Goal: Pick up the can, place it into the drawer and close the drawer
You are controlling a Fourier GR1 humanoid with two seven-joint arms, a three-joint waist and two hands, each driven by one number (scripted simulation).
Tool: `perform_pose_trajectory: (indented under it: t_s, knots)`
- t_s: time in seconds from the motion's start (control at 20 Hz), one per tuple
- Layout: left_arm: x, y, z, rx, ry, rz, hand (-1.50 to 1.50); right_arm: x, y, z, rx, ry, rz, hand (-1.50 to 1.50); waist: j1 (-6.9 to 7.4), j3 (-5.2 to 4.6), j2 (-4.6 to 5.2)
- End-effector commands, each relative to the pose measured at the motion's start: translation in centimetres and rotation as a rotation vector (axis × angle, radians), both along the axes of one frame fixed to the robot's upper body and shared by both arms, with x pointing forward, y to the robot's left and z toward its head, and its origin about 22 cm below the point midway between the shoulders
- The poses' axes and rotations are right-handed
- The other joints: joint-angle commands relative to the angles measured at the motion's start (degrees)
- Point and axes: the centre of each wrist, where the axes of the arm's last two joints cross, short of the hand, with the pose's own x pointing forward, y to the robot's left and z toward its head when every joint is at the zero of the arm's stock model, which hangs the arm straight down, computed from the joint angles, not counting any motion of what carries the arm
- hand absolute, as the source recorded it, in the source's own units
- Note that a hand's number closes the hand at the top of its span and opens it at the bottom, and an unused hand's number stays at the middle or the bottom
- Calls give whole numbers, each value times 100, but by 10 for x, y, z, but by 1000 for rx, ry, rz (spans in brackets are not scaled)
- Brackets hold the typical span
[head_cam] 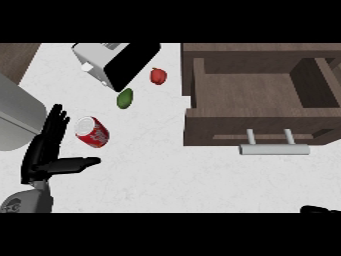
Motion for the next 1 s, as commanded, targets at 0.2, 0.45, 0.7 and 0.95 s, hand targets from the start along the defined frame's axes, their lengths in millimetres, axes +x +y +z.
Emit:
perform_pose_trajectory:
  t_s: [0.2, 0.45, 0.7, 0.95]
  knots:
    - [9, -9, -39, -1, 50, 22, -150, 2, -7, 1, 2, -4, 0, -150, 4, 0, 0]
    - [3, -4, -60, 9, 54, 42, -150, 2, -7, 21, -10, 0, 0, -150, 10, -1, 1]
    - [21, 6, -77, -34, 82, 60, -150, -27, -1, 20, -25, -2, 0, -150, -59, -5, 9]
    - [22, -7, -87, -31, 70, 61, -150, -11, 10, 18, -6, -15, -14, -150, -12, -2, 3]
